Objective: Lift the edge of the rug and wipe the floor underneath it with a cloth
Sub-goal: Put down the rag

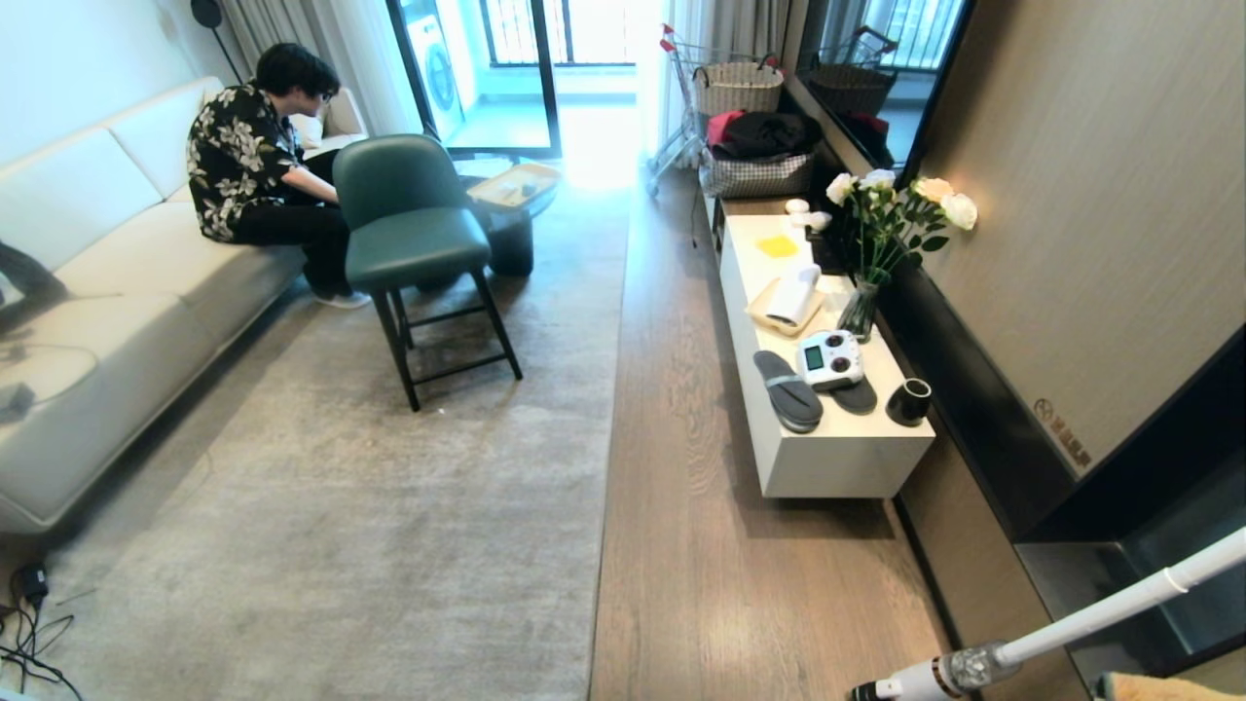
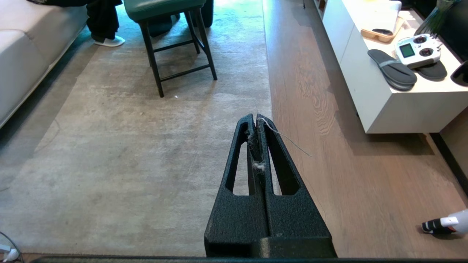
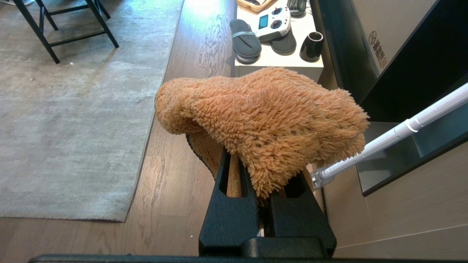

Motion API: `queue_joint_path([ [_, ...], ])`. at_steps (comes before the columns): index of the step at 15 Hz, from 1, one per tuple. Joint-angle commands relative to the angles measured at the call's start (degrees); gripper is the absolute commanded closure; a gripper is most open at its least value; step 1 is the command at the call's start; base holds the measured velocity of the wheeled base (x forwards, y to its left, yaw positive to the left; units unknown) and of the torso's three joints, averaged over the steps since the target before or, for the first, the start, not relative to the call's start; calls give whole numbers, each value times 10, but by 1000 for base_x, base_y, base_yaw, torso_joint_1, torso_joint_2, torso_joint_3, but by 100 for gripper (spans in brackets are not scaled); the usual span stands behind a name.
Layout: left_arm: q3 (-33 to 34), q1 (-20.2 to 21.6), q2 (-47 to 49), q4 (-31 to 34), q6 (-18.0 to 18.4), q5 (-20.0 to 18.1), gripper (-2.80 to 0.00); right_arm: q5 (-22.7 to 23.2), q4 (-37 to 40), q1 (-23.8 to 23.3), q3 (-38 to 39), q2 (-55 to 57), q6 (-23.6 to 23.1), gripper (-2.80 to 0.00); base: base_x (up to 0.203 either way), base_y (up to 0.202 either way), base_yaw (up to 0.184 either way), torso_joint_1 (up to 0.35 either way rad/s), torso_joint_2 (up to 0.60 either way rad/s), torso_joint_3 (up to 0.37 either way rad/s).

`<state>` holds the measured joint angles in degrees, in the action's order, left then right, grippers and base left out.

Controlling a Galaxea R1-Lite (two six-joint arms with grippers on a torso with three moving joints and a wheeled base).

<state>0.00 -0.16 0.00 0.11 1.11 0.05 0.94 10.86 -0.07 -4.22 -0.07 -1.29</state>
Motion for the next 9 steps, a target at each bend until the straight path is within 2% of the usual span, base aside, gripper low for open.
queue_joint_path([
  [1, 0, 0, 0, 0, 0, 0, 0, 0, 0, 0, 0, 1, 0, 0, 0, 0, 0, 0, 0, 0],
  [9, 0, 0, 0, 0, 0, 0, 0, 0, 0, 0, 0, 1, 0, 0, 0, 0, 0, 0, 0, 0],
])
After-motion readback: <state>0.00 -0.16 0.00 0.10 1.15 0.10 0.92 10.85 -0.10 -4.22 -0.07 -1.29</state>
